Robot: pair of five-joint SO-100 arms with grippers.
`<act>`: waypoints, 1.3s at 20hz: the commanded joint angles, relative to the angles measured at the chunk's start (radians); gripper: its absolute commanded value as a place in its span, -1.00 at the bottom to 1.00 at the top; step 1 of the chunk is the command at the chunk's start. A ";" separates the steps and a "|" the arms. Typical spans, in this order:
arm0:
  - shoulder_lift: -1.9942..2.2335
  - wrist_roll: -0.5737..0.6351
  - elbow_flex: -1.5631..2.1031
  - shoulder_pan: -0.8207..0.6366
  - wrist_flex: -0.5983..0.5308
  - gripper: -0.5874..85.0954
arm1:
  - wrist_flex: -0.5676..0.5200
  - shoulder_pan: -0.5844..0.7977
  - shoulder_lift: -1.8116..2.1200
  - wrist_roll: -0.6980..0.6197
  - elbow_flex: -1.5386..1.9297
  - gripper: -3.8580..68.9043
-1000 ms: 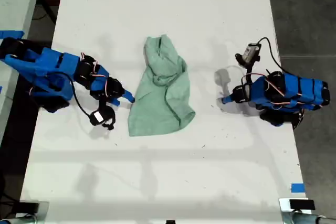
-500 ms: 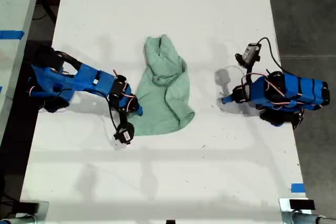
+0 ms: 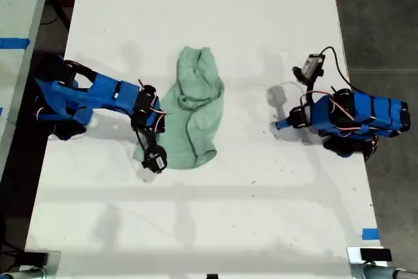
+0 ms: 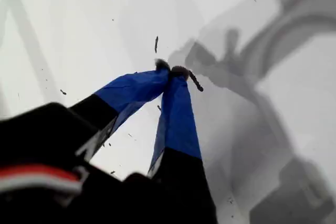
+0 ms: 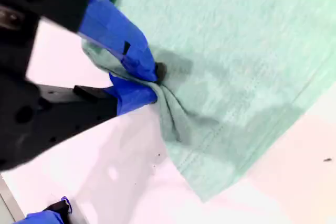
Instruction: Fold t shirt
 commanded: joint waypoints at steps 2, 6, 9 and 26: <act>0.069 0.075 -0.261 0.005 0.104 -0.99 | -0.031 0.005 0.006 0.002 0.055 -0.87; -0.098 0.224 -0.549 -0.041 0.118 -0.99 | -0.031 0.009 0.006 0.000 0.055 -0.87; -0.259 0.333 -0.715 -0.081 0.061 -0.93 | -0.031 0.009 0.006 -0.002 0.055 -0.87; 0.325 0.316 -0.492 -0.244 0.071 -0.99 | -0.031 0.011 0.006 -0.017 0.055 -0.89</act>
